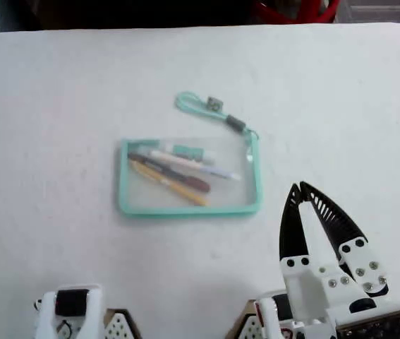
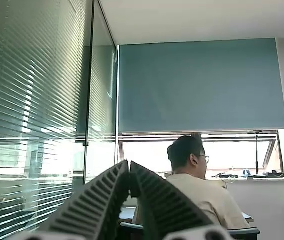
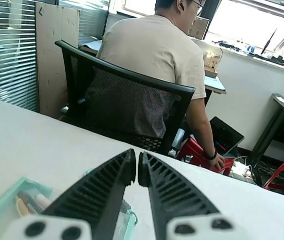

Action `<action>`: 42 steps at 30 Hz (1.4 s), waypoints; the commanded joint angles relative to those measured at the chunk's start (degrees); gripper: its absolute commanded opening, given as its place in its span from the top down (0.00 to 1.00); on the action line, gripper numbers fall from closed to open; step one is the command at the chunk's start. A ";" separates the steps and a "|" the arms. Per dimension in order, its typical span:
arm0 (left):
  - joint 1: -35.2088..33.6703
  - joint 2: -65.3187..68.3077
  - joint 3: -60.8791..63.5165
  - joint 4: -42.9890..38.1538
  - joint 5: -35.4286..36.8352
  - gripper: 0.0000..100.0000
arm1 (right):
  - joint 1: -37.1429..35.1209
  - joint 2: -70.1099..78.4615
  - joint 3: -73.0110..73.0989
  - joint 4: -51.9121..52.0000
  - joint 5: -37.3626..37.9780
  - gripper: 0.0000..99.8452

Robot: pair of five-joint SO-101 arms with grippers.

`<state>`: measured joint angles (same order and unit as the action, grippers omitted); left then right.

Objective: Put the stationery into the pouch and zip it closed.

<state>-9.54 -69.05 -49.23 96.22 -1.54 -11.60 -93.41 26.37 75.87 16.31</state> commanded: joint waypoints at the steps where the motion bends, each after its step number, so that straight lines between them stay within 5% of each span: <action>1: -0.40 -7.69 15.38 -6.42 0.62 0.98 | -0.40 -1.01 -1.93 0.04 -0.62 0.98; 16: -0.40 -36.35 76.48 -36.57 0.62 0.98 | -0.22 -9.80 -0.70 0.84 -0.62 0.98; 42: -0.40 -35.56 97.93 -37.36 0.62 0.98 | 0.13 -9.80 -0.44 0.84 -0.62 0.98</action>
<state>-9.54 -104.57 45.27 60.09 -1.54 -11.60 -103.16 25.76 76.57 16.31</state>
